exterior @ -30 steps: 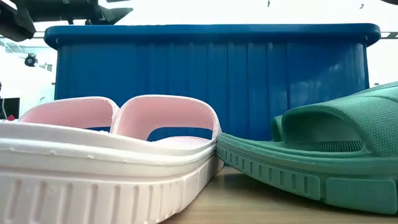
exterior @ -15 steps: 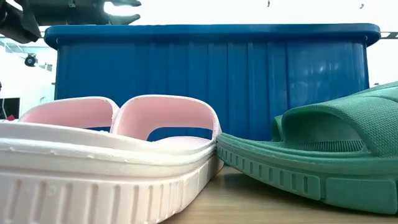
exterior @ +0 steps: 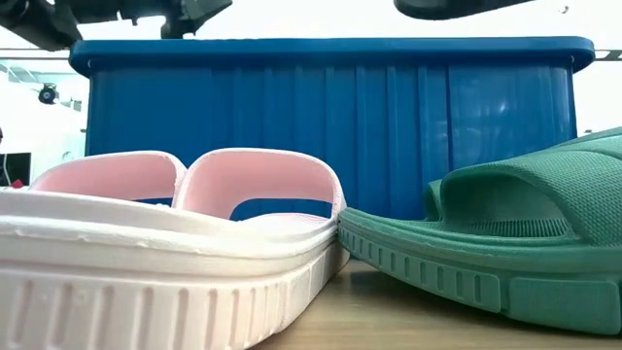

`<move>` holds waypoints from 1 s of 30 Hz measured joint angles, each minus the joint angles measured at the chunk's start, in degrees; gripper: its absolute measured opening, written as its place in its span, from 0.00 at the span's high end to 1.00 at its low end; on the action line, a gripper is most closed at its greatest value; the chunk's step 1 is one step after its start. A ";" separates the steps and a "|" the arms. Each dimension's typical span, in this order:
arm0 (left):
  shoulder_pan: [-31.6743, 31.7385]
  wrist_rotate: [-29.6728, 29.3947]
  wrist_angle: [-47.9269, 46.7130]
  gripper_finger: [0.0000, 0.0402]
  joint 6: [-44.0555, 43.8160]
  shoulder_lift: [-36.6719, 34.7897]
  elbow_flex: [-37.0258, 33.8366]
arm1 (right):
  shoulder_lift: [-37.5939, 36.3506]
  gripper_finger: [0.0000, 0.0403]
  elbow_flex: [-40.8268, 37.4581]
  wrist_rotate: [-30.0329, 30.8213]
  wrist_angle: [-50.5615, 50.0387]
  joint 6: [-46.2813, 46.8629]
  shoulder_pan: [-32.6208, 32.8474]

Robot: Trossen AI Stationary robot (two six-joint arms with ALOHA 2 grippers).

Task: Pick and place slides into bin
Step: Put the black slide into the blue bin

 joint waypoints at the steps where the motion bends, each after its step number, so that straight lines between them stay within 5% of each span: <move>1: 0.05 0.95 -2.02 0.61 0.77 0.26 1.09 | 0.46 0.97 0.00 -0.16 0.13 0.98 -0.87; 6: 1.18 9.99 -15.71 0.50 1.85 1.02 8.09 | 1.57 0.97 -0.15 -5.47 4.69 2.83 -4.59; 12: 2.29 18.40 -20.12 0.44 2.13 3.16 14.51 | 3.16 0.97 -0.76 -8.03 19.56 -12.33 -7.34; 30: 4.05 21.12 -17.07 0.44 -2.60 12.73 17.80 | 8.46 0.97 -0.72 -14.38 43.94 -40.19 -13.85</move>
